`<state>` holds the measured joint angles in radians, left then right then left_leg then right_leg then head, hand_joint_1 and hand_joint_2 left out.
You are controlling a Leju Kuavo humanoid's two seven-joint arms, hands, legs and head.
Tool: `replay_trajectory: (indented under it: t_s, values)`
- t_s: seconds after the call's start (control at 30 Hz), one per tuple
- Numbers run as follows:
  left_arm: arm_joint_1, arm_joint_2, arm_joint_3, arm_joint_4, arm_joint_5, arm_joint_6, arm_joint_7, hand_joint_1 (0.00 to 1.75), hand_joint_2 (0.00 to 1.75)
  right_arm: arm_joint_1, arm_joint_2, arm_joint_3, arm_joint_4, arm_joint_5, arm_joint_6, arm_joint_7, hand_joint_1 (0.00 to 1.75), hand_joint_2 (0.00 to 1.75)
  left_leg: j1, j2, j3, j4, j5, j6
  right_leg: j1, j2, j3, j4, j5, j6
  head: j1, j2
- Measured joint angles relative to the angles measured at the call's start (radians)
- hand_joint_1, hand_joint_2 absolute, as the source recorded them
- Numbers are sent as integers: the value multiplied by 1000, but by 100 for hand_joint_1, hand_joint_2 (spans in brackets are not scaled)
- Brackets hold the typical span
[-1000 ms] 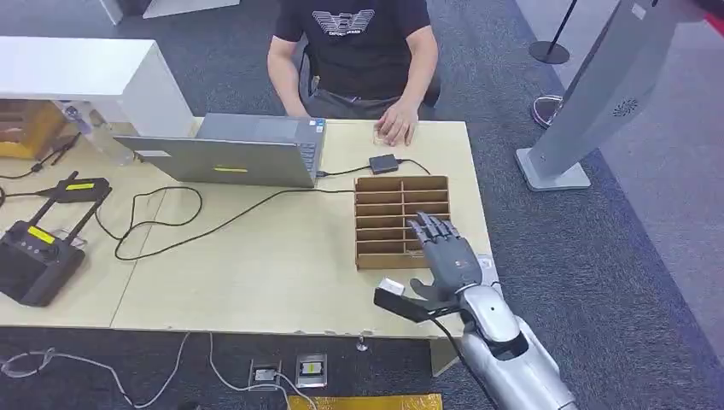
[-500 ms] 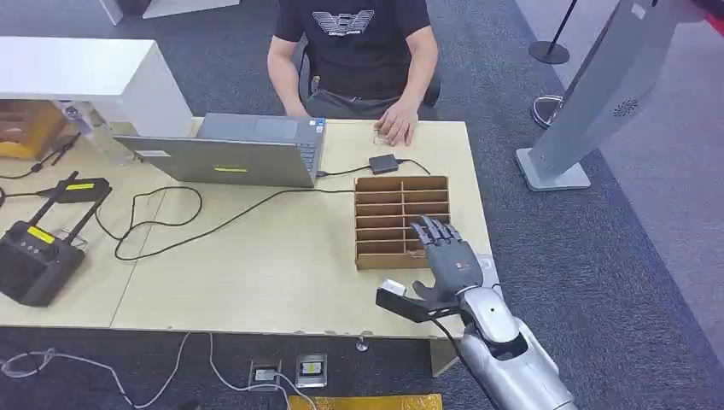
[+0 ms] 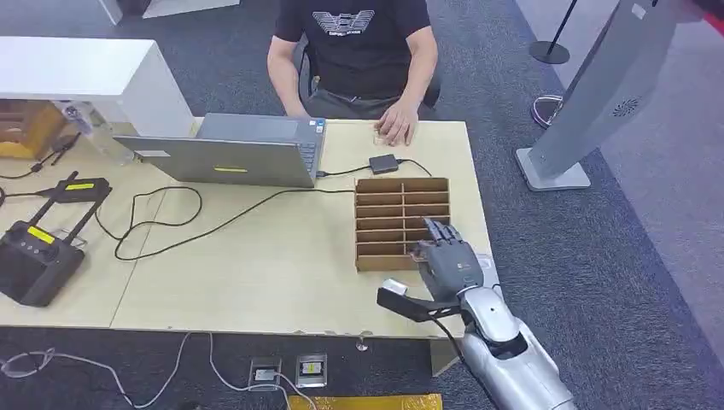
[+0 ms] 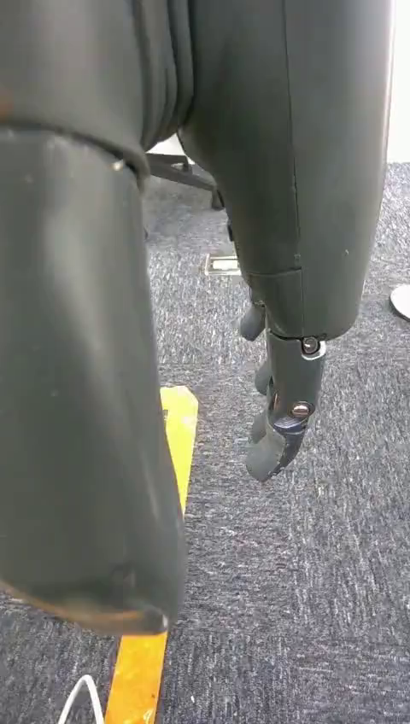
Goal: Pass the card to the sensor for recognition and then transmit it.
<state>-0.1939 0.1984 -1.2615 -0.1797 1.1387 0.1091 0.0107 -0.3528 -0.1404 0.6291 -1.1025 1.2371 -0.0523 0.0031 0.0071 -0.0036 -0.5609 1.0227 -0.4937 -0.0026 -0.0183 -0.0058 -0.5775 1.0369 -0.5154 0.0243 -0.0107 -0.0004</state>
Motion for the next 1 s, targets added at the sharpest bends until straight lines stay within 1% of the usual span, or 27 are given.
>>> replay_trajectory:
  t_s: [1.0]
  values:
    - [0,4,0,0,-6,-2,0,0,0,-1,0,0,12,-6,-13,9,175,175,0,0,0,0,0,0,0,0,0,0,0,0,0,0]
